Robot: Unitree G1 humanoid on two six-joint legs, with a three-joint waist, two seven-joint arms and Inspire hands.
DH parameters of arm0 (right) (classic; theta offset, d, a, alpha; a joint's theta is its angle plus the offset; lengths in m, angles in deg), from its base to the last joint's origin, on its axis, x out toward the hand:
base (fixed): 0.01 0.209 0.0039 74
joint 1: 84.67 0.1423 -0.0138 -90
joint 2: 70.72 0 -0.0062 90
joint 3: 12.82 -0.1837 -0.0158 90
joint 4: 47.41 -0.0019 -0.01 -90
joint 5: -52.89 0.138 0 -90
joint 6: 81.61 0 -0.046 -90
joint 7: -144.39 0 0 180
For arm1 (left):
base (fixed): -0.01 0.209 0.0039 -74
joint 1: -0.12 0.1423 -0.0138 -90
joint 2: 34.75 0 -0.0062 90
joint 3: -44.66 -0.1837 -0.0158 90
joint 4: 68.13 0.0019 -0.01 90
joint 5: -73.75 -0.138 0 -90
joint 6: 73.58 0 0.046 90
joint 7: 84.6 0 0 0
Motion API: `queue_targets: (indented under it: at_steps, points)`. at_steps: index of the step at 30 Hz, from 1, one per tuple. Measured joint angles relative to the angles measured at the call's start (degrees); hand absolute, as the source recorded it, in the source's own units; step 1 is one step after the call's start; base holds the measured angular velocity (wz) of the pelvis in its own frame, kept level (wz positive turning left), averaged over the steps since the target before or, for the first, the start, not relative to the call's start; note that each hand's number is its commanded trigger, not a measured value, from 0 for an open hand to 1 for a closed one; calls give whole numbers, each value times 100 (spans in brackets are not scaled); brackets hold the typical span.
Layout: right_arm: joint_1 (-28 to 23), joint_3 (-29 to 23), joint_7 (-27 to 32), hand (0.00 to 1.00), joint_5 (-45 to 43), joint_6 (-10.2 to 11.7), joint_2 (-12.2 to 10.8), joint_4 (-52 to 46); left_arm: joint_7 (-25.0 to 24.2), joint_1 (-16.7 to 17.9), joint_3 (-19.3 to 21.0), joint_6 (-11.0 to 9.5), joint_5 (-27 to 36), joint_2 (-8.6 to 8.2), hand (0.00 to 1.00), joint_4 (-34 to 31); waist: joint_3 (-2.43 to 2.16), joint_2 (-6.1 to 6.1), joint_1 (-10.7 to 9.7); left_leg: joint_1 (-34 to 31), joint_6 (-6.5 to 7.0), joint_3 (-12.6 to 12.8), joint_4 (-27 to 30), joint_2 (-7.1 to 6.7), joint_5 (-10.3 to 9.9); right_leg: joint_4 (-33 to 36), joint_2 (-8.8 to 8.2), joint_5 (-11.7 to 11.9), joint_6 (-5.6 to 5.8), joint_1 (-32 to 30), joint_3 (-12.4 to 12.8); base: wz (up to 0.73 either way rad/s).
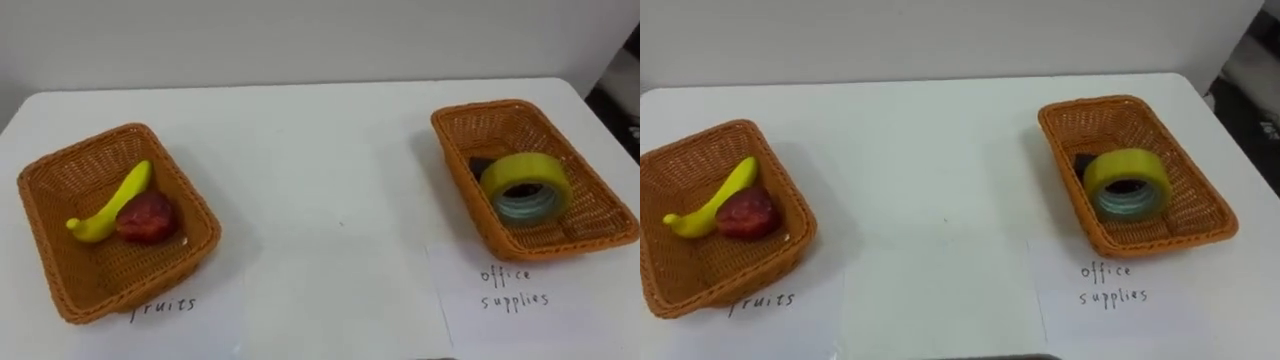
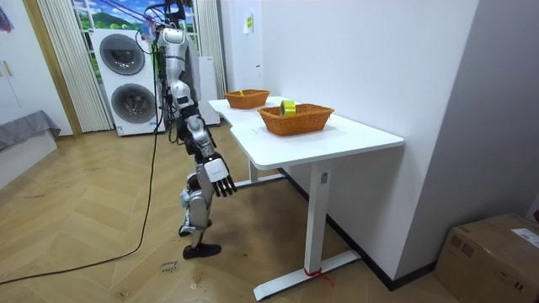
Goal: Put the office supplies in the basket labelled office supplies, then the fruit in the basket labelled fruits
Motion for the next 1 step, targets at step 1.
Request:
queue_targets:
  at_steps: [1]
  points:
    - [-1, 55, -21, 0, -1, 34, -10, -19, -1, -2, -2, -7, -1, 0, 0, -1, -1, -5, -2, -27, 0, -24, 13, -4, 0, -15, -6, -2, 3, 0, -28, 8]
